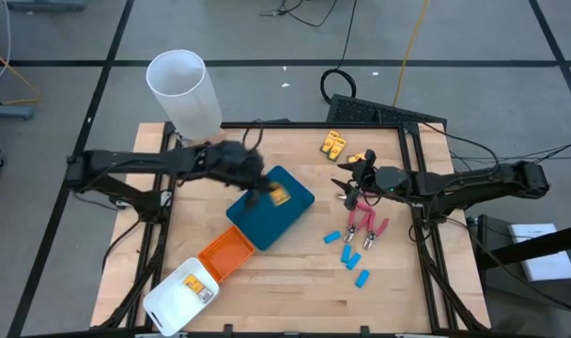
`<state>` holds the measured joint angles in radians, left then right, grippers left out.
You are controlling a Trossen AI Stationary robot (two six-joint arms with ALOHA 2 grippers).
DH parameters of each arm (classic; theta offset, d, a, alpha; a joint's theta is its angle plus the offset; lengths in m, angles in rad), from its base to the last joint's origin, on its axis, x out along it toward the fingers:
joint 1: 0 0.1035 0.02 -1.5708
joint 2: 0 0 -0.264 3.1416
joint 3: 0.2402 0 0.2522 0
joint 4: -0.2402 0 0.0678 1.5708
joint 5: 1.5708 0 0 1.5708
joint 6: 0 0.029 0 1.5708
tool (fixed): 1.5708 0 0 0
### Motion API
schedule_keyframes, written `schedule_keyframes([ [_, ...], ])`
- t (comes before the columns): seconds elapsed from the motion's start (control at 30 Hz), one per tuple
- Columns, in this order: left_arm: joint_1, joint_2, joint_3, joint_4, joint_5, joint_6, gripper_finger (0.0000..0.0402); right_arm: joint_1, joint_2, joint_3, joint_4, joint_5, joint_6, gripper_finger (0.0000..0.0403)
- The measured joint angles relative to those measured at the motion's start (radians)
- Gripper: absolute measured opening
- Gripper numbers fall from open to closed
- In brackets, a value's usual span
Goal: Pick & Place School Supplies
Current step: Put the yellow crayon box into the white bin
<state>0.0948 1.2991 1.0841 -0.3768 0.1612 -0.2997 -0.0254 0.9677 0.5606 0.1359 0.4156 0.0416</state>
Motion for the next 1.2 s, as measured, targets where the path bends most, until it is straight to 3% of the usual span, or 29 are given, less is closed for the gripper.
schedule_keyframes([
  [0.13,-0.121,-0.091,-0.001,-0.225,-0.058,-0.094,0.0034,0.0,0.007,0.0,-0.008,-0.001,0.0,0.0218],
  [0.33,-0.391,-0.158,-0.002,-0.469,-0.287,-0.362,0.0049,0.0,0.008,0.0,-0.001,-0.001,0.0,0.0217],
  [0.63,-0.853,-0.15,-0.001,-0.503,-0.5,-0.854,0.0033,0.001,0.008,0.0,0.019,-0.002,-0.008,0.0217],
  [0.8,-1.056,-0.087,-0.001,-0.535,-0.63,-1.104,0.0055,0.001,0.008,0.0,0.076,-0.002,-0.053,0.0214],
  [1.07,-1.261,0.045,-0.001,-0.561,-0.662,-1.488,0.0034,0.001,0.008,0.0,0.21,-0.002,-0.145,0.0215],
  [1.2,-1.321,0.089,-0.001,-0.561,-0.641,-1.658,0.0049,0.001,0.008,0.0,0.267,-0.002,-0.187,0.0213],
])
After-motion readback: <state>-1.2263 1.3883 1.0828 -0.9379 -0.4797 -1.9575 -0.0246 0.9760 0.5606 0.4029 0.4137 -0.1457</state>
